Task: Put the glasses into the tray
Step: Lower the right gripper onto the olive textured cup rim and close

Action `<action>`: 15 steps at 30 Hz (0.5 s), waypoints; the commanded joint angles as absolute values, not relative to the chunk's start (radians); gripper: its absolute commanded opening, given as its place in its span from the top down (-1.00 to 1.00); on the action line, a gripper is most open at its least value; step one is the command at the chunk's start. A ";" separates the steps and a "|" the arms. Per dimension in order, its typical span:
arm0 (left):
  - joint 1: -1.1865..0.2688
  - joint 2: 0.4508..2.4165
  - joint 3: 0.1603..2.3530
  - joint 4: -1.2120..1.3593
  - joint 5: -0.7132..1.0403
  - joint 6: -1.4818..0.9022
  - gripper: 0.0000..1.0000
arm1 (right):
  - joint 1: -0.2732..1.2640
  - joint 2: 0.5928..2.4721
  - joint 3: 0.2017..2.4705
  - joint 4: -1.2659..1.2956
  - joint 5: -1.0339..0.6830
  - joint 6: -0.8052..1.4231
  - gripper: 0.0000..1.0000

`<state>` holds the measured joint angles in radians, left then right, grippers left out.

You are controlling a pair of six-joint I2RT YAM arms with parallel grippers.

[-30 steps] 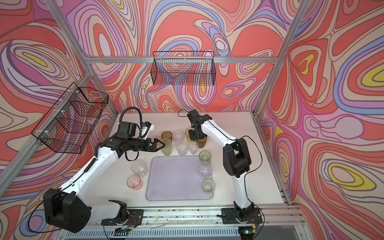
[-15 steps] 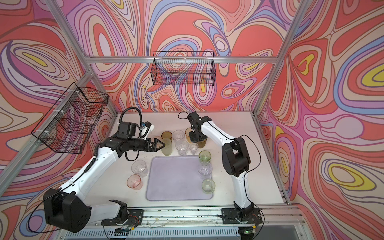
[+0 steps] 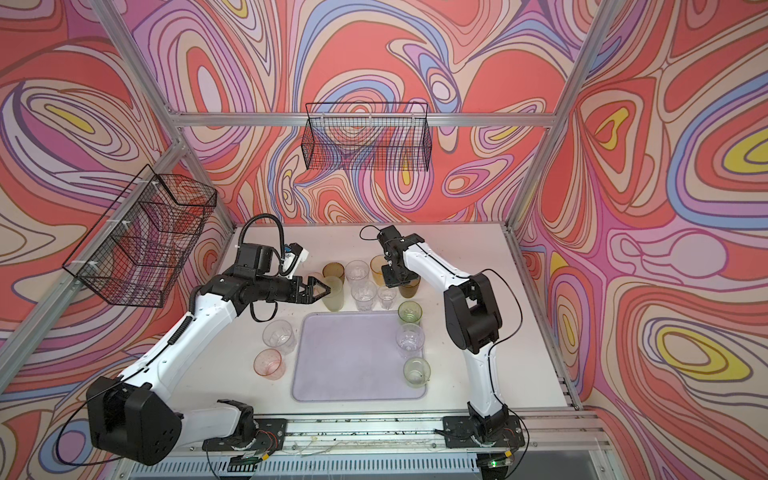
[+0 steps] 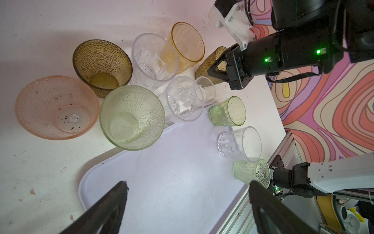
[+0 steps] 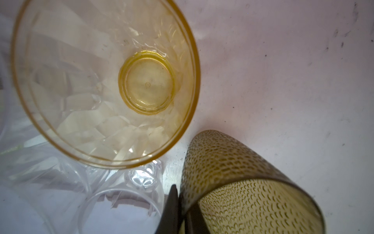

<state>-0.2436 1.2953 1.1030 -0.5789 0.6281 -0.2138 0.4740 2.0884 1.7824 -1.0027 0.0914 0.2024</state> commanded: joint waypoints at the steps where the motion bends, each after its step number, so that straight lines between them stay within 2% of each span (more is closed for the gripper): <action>1: -0.245 1.287 1.092 -0.564 0.634 -0.216 -0.92 | 0.465 2.034 1.824 -1.042 0.138 0.197 1.00; 15: -0.245 1.293 1.095 -0.557 0.634 -0.220 -0.92 | 0.465 1.983 1.960 -1.232 0.133 0.207 1.00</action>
